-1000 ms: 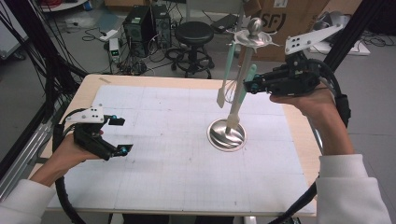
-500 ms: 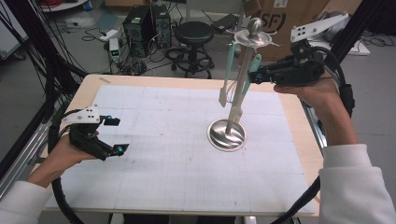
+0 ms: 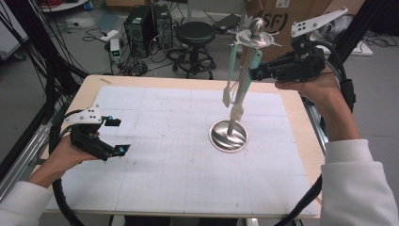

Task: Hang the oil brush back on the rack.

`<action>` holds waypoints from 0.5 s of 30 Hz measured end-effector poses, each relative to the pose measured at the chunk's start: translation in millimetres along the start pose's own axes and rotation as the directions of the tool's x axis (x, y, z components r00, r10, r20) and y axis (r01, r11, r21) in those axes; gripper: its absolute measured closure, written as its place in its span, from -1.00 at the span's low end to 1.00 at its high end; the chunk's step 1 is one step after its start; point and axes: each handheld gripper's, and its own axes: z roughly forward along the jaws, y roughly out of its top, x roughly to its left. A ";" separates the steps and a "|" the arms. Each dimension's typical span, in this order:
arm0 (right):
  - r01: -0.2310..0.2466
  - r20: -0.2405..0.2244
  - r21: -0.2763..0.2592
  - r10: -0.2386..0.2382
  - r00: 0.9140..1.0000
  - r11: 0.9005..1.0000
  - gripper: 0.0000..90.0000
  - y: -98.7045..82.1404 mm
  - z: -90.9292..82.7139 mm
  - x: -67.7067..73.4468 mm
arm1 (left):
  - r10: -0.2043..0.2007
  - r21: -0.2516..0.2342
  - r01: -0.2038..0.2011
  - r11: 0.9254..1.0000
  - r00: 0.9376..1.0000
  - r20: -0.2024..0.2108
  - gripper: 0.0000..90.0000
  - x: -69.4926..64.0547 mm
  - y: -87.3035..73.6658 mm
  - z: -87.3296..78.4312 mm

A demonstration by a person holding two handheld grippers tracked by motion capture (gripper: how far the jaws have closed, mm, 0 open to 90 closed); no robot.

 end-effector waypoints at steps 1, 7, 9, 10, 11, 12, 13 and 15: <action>-0.007 -0.004 -0.002 0.007 1.000 1.000 0.87 0.6 0.3 0.1 | 0.001 0.000 -0.001 1.000 1.000 -0.001 -0.96 0.3 0.1 -0.1; 0.002 -0.005 -0.012 -0.002 1.000 1.000 0.87 0.9 2.3 -4.1 | 0.001 0.002 -0.001 1.000 1.000 -0.010 -0.96 0.9 0.5 -1.3; -0.005 -0.011 -0.018 0.005 1.000 1.000 0.87 -0.3 2.8 -5.1 | -0.001 0.003 0.001 1.000 1.000 -0.010 -0.96 1.3 0.3 -1.3; -0.003 -0.009 -0.019 0.003 1.000 1.000 0.86 -0.8 3.1 -5.9 | -0.001 0.003 0.001 1.000 1.000 -0.010 -0.96 1.3 0.3 -1.2; -0.006 0.000 -0.016 0.006 1.000 1.000 0.87 -1.9 3.3 -7.3 | 0.000 0.004 0.000 1.000 1.000 -0.010 -0.96 1.2 0.3 -1.1; -0.019 0.000 -0.014 0.019 1.000 1.000 0.86 -3.1 3.2 -8.1 | 0.000 0.003 0.000 1.000 1.000 -0.009 -0.96 1.2 0.4 -1.0; -0.018 -0.002 -0.024 0.018 1.000 1.000 0.86 -4.4 3.4 -9.5 | 0.001 0.003 -0.001 1.000 1.000 -0.008 -0.96 1.1 0.4 -0.9; -0.020 -0.002 -0.036 0.020 1.000 0.999 0.86 -6.3 3.8 -10.8 | 0.001 0.005 -0.001 1.000 1.000 -0.010 -0.96 1.4 0.2 -0.7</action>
